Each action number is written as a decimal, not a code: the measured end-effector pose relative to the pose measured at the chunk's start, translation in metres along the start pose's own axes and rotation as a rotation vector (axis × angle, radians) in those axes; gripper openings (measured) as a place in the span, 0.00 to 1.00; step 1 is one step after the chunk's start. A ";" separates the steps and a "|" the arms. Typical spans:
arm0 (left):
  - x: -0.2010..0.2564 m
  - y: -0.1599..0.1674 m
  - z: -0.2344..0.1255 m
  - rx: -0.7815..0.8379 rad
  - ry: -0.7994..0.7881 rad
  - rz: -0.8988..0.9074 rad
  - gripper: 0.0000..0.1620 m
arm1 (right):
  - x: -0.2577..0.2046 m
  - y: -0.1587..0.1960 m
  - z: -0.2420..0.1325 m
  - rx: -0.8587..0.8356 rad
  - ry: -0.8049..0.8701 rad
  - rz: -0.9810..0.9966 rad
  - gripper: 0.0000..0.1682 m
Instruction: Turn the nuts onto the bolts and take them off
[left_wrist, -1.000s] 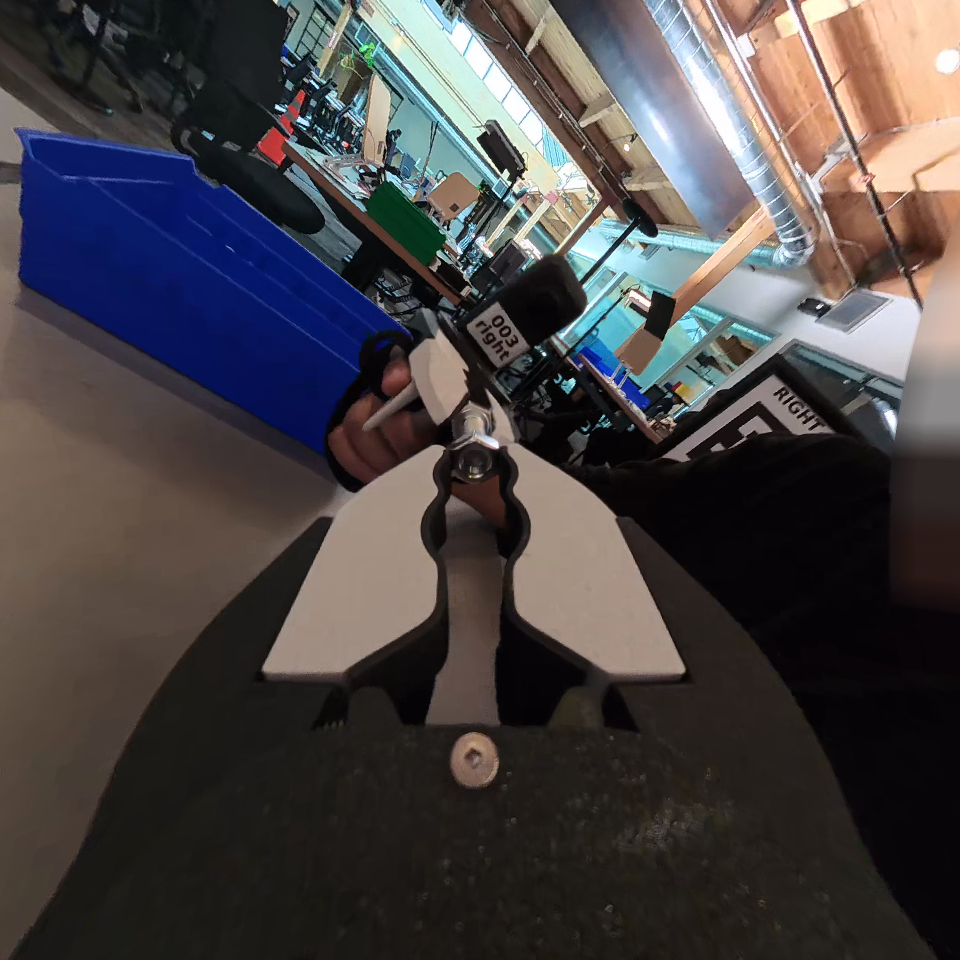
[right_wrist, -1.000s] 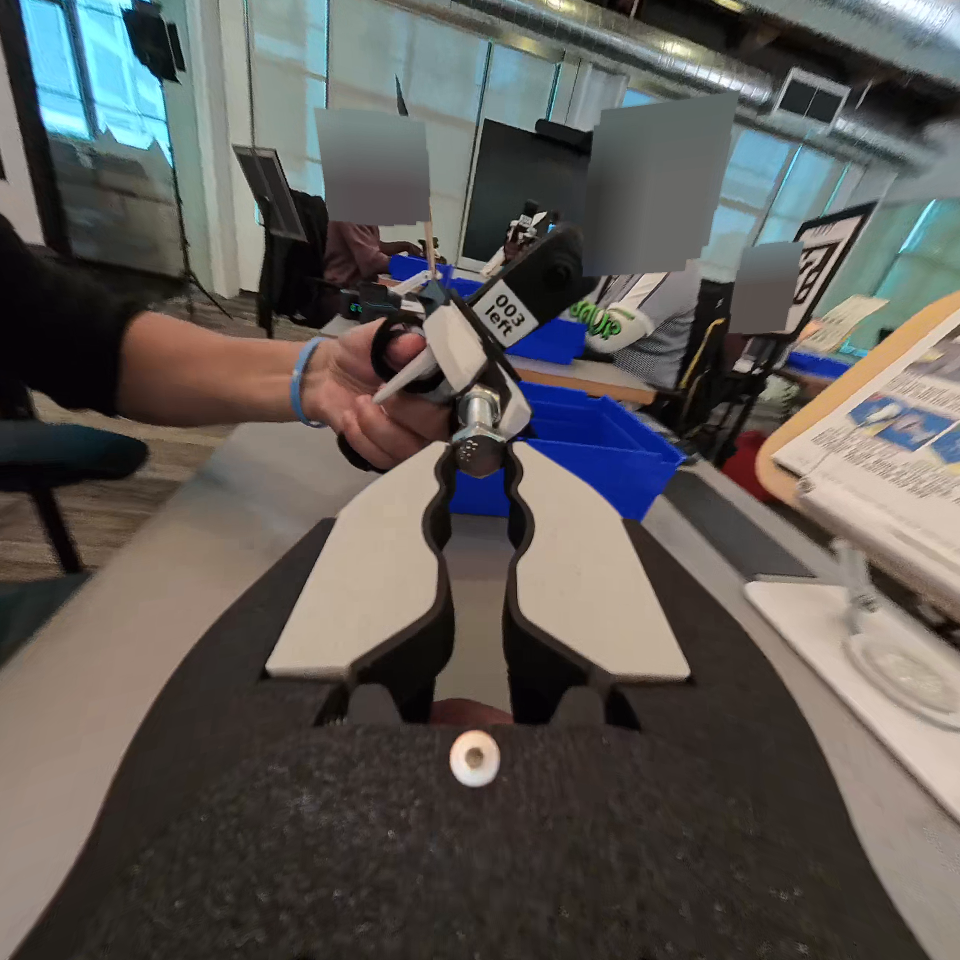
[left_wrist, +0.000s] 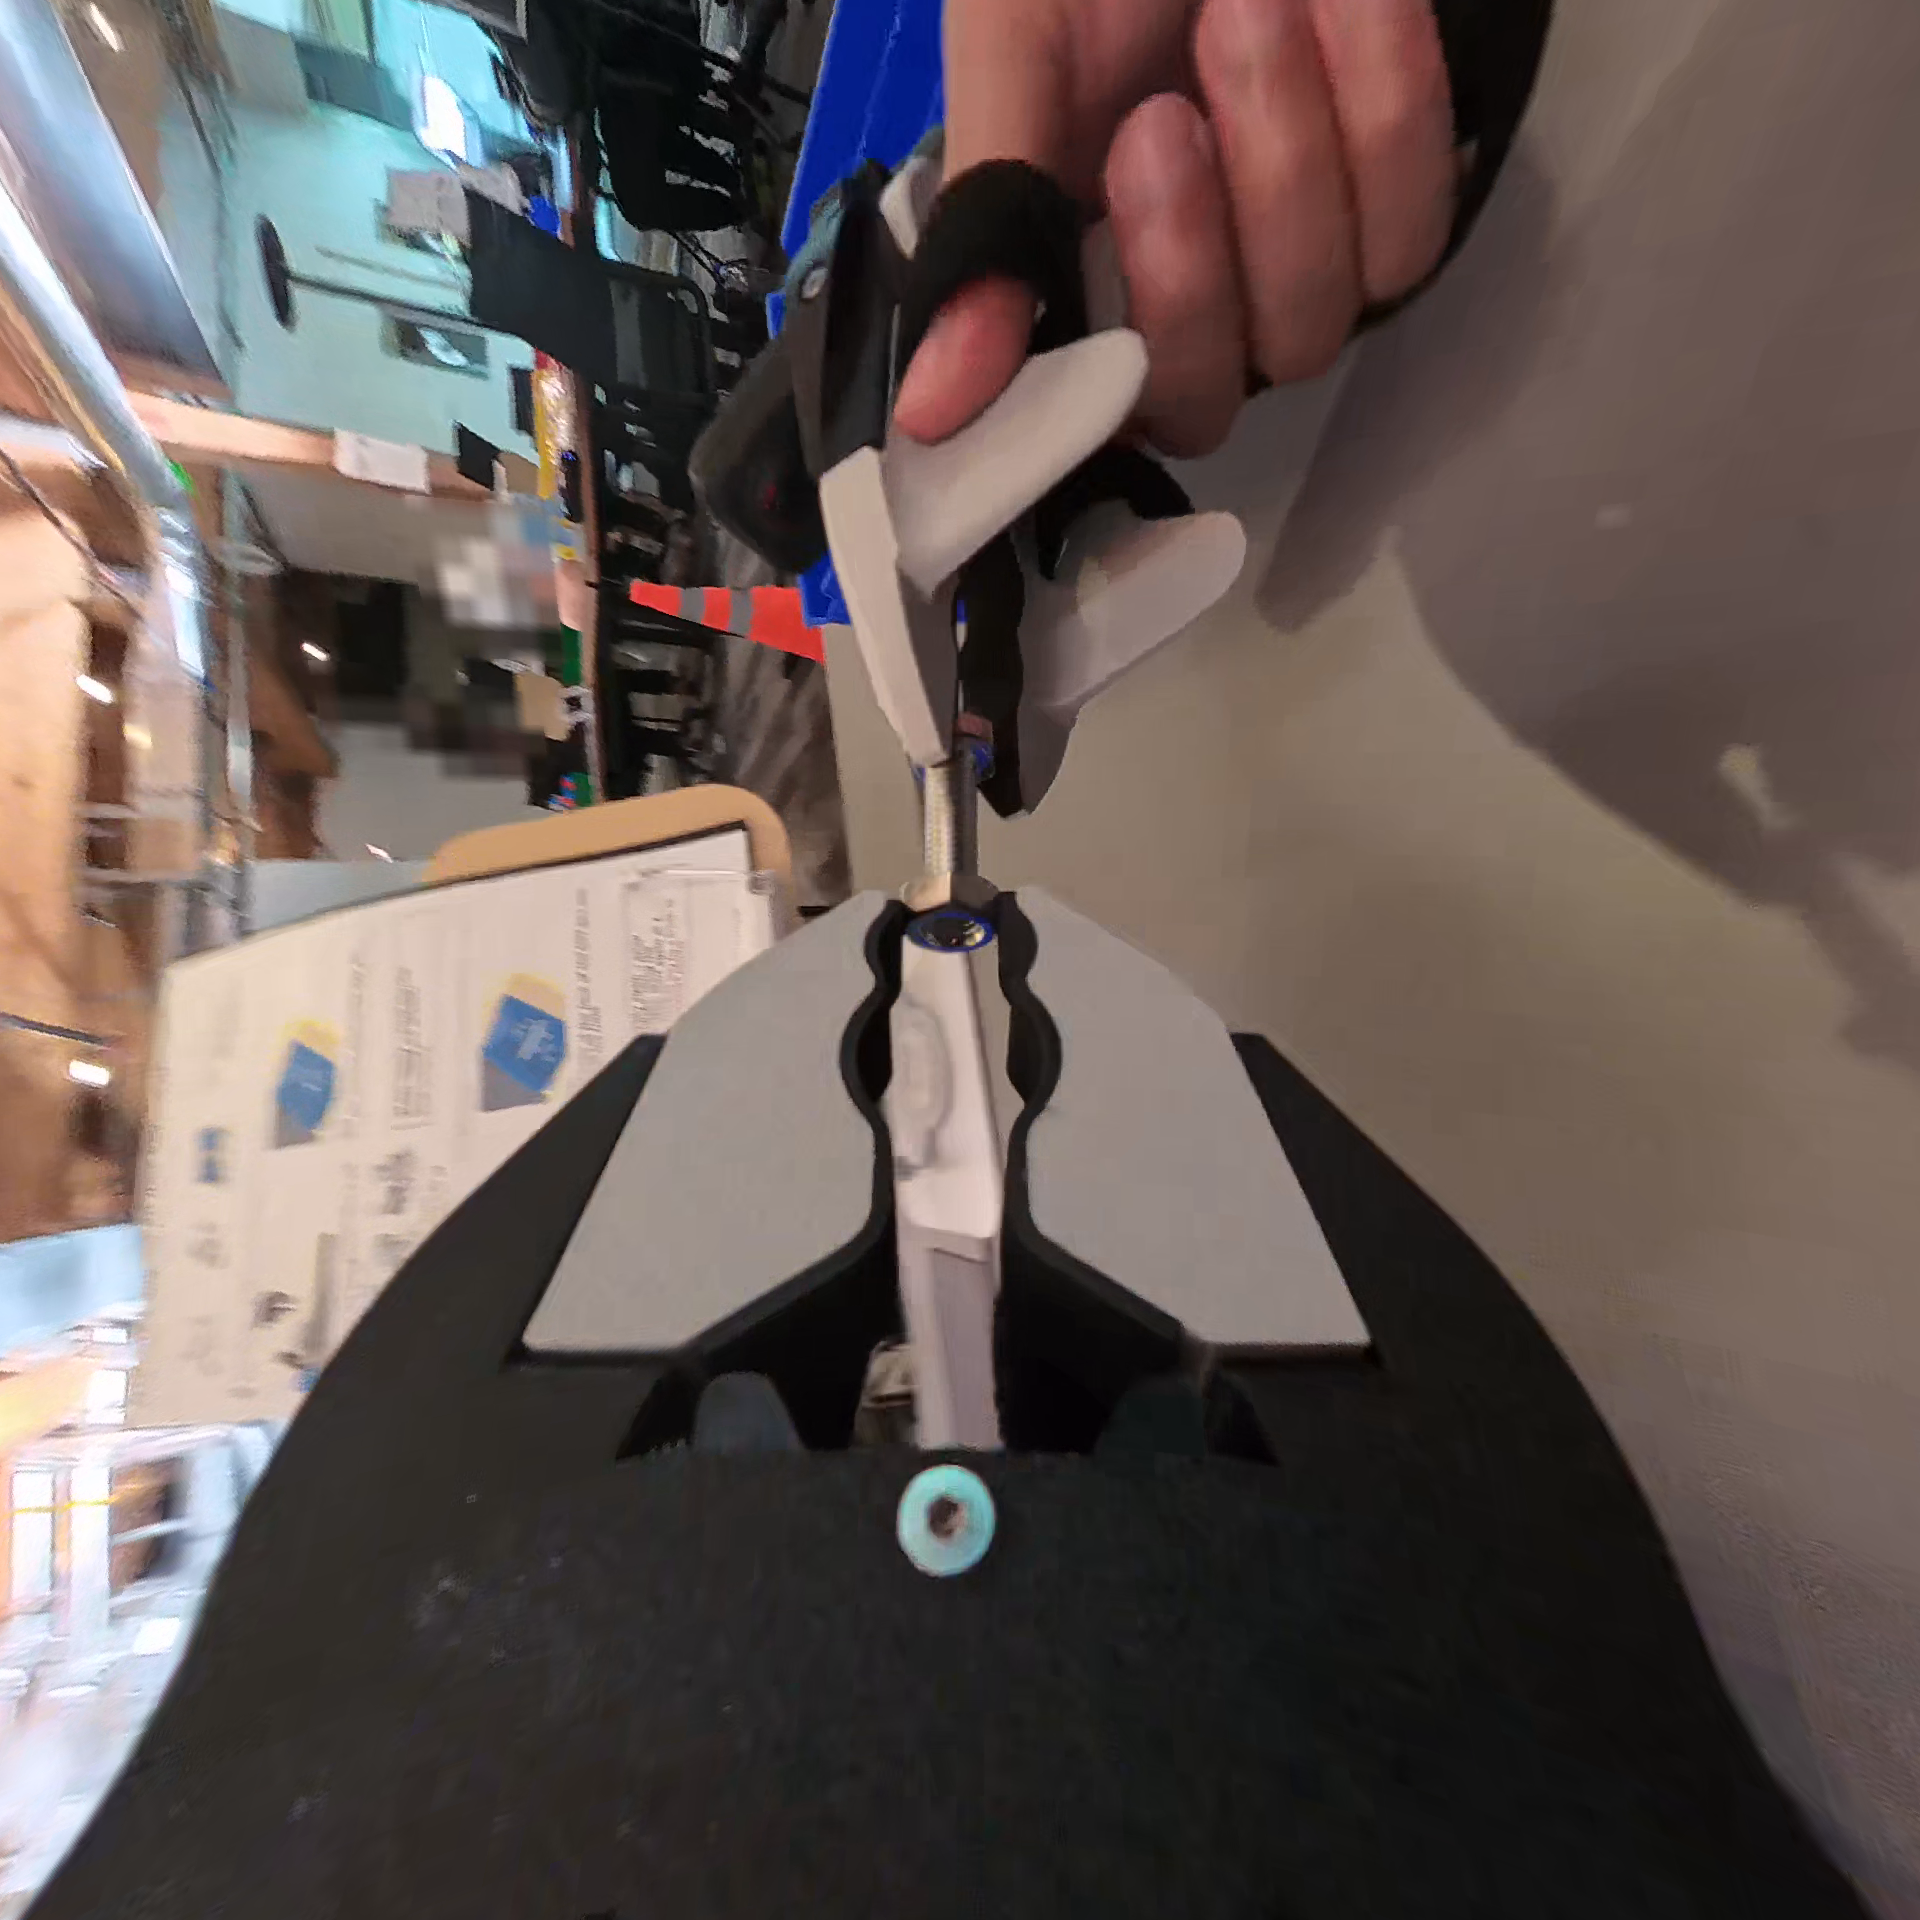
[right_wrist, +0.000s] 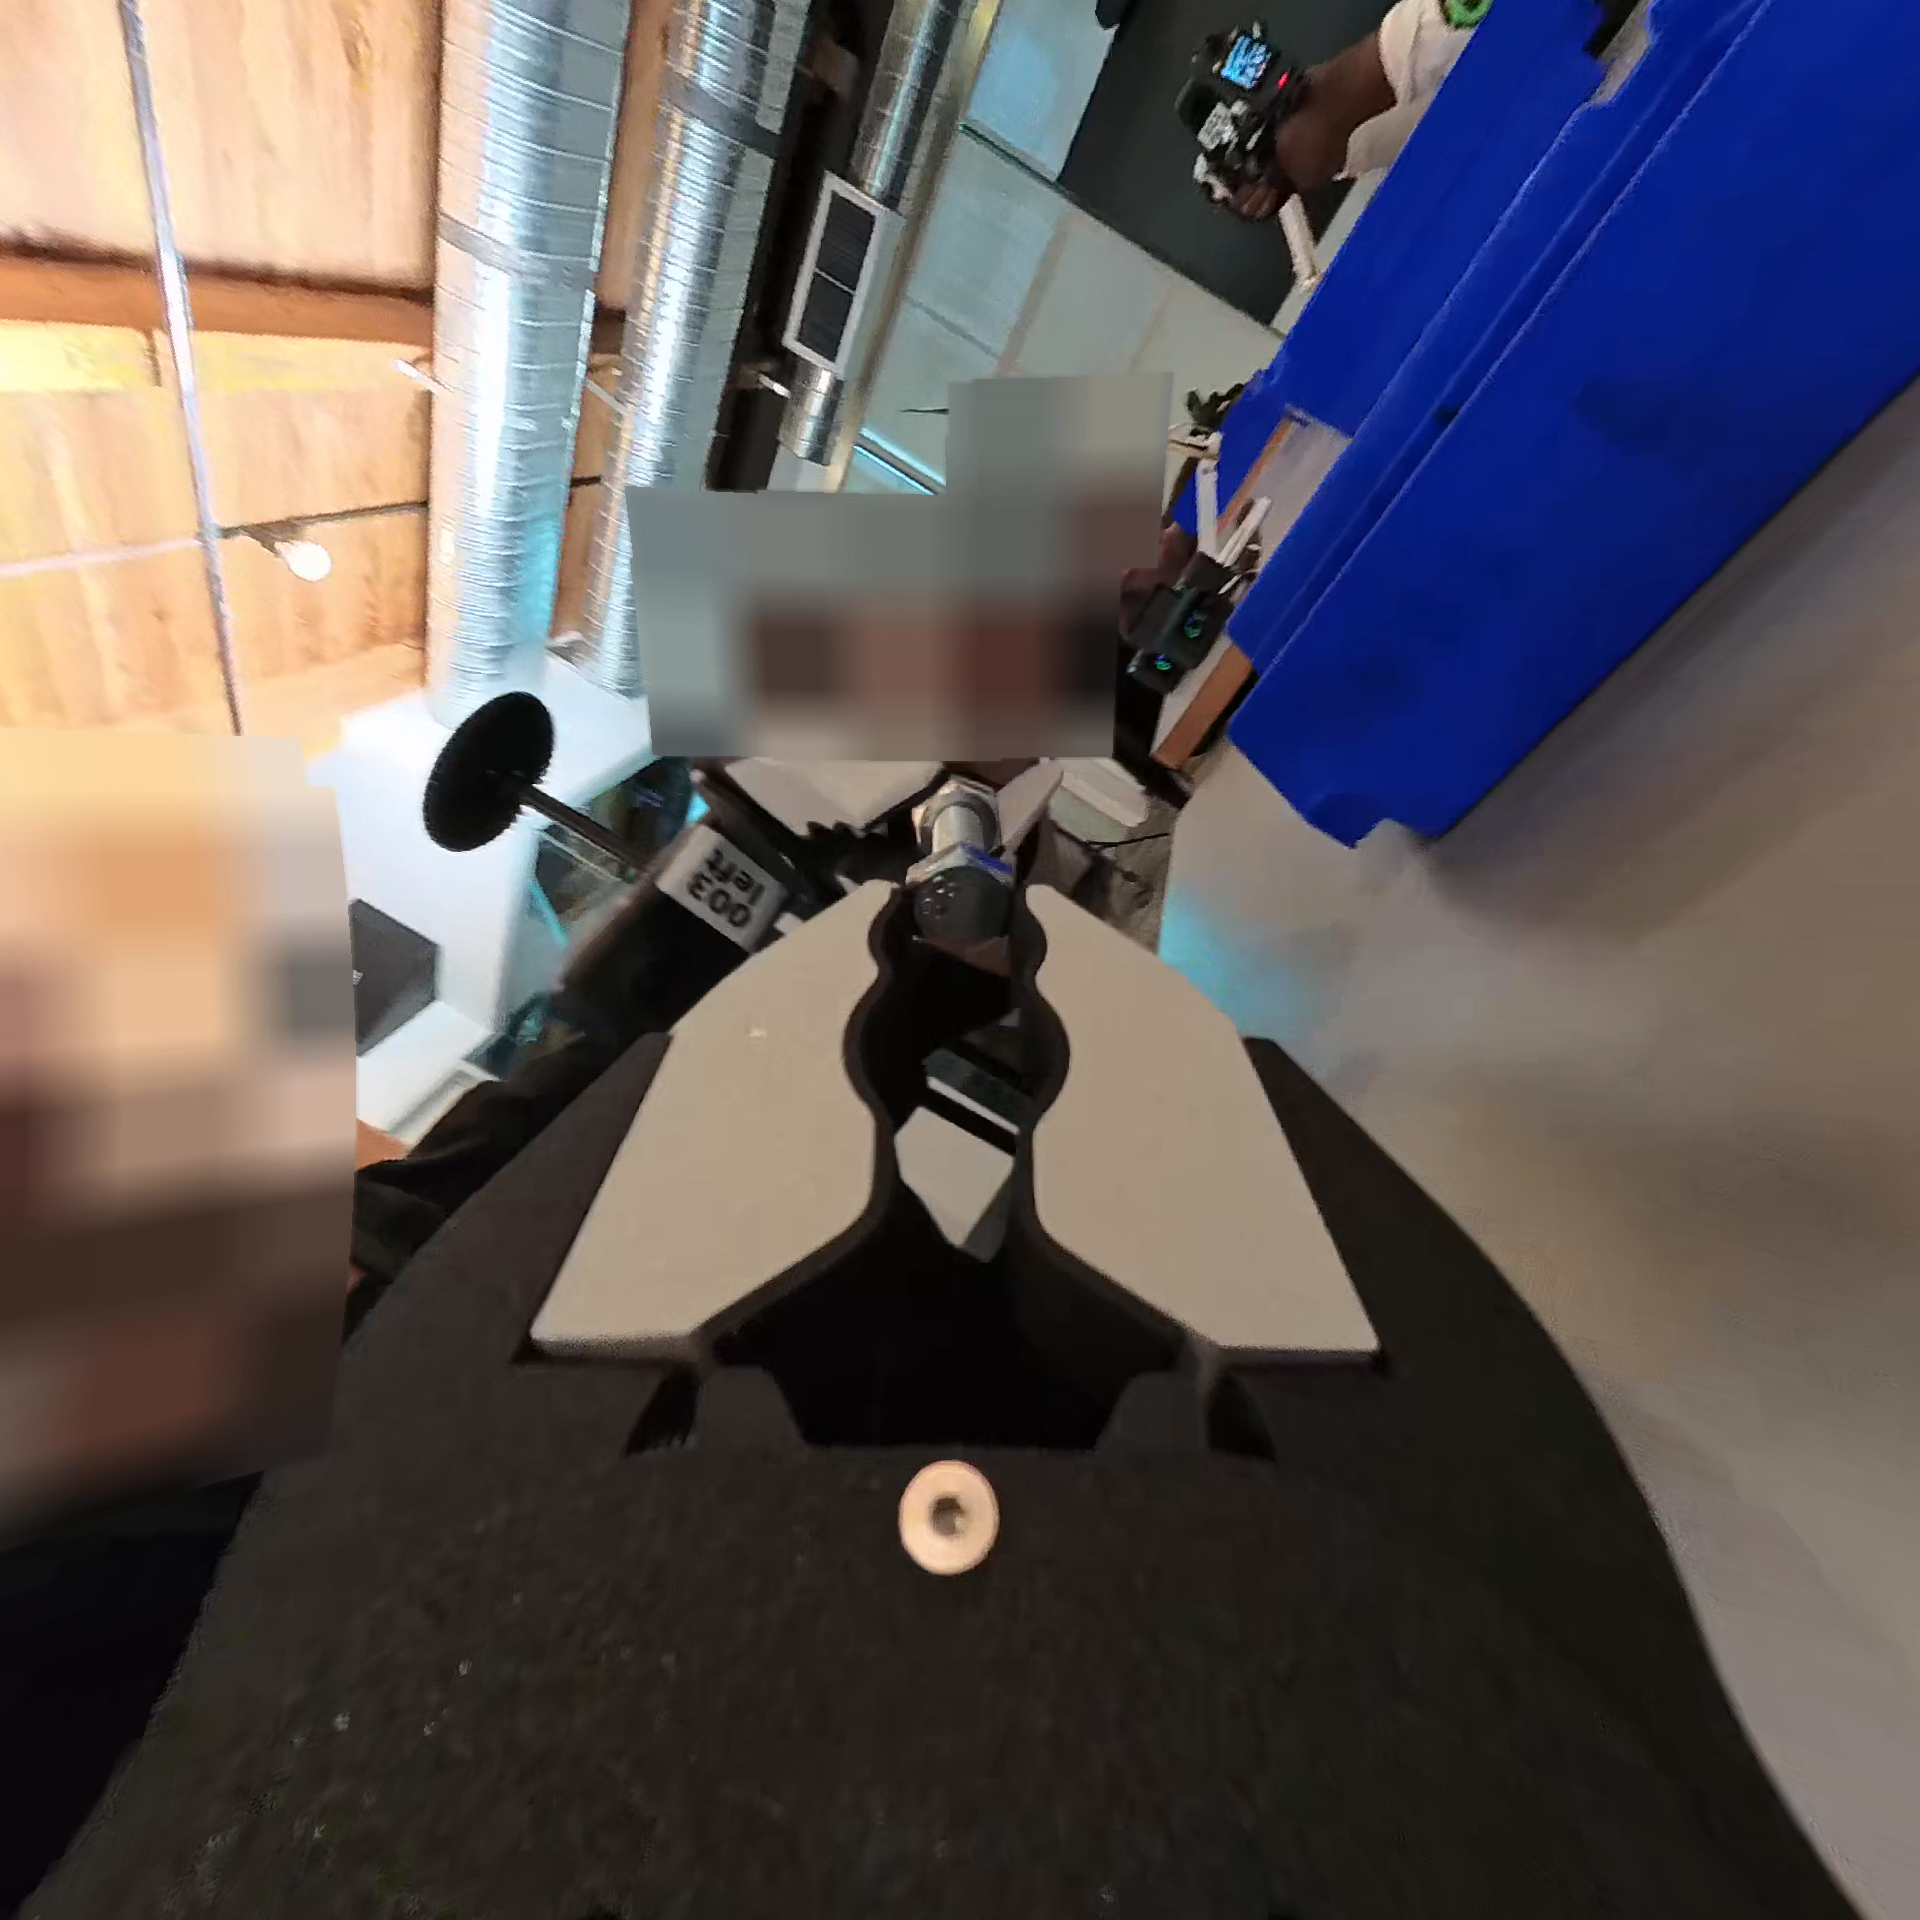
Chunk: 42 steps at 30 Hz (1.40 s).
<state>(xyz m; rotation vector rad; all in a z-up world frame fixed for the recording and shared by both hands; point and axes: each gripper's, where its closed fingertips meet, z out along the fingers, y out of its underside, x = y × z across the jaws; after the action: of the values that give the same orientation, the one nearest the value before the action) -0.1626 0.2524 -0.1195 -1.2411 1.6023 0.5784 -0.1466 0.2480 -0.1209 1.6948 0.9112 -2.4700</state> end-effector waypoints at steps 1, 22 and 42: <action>0.000 0.000 -0.001 -0.003 -0.016 0.052 0.10 | 0.000 0.001 0.001 -0.001 -0.021 0.031 0.10; -0.004 -0.018 -0.005 0.406 0.422 -1.325 0.33 | -0.010 -0.018 -0.014 0.110 0.071 -0.356 0.10; -0.001 -0.023 -0.006 0.691 0.488 -1.563 0.36 | -0.004 -0.002 -0.001 0.049 0.161 -0.589 0.10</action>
<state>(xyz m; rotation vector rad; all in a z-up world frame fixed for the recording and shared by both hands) -0.1444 0.2398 -0.1120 -1.6420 0.5943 -1.2049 -0.1448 0.2486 -0.1164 1.8778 1.5783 -2.7257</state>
